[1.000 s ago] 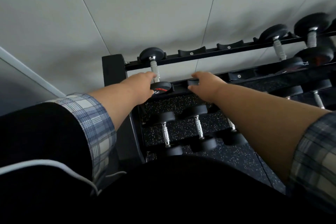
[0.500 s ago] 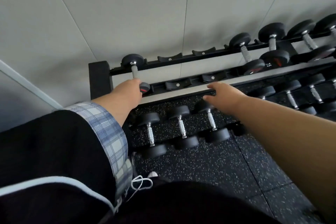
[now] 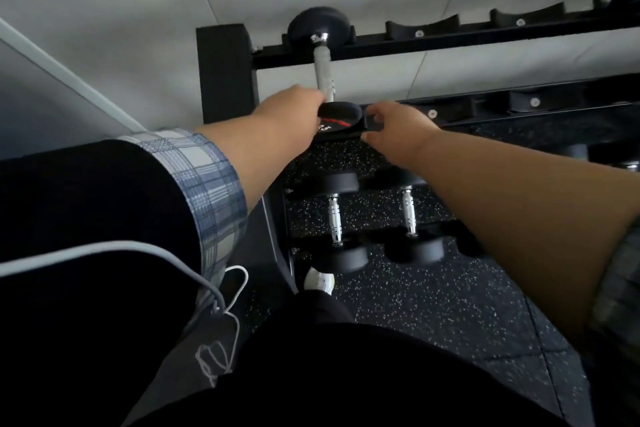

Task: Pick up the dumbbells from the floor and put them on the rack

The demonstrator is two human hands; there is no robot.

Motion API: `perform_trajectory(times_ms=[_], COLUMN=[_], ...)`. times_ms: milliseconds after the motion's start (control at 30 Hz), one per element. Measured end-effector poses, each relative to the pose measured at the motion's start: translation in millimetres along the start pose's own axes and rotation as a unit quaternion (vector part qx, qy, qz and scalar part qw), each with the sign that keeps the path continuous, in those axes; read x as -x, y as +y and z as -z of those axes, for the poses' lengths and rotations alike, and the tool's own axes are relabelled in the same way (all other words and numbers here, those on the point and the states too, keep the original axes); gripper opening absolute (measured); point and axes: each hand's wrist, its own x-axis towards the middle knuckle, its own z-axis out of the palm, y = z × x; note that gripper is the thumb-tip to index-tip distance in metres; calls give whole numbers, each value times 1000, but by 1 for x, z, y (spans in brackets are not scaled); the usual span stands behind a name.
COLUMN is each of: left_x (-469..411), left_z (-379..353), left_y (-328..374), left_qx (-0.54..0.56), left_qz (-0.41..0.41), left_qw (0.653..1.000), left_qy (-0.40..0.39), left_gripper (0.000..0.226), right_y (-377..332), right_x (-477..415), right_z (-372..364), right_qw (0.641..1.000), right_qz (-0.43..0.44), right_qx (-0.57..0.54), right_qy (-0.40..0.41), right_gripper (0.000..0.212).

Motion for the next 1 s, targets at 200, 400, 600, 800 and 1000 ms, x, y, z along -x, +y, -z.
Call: perform_trajectory(times_ms=[200,400,600,800,1000], left_x=[-34,-29,-33,-28,2], left_z=[-19,-26,-39,-33,-4], left_y=[-14,-36,-43,-36,-6], left_qx=[-37,95,55,34,40], left_qz=[-56,-33,10,56,44], left_qw=[998,994,998,998,997], left_qy=[5,35,27,-2,-40], left_gripper=[27,21,18,18,44], right_y=[-8,-10,-22,-26,-15], right_x=[-68,-68,-65,-54,-11], right_z=[-23,0,-5,-8,29], right_qw=[997,985,970,979,995], right_qz=[7,70,100,108,32], right_qx=[80,158,222,171,89], right_qy=[-13,12,7,37,25], right_gripper=[29,21,19,21,58])
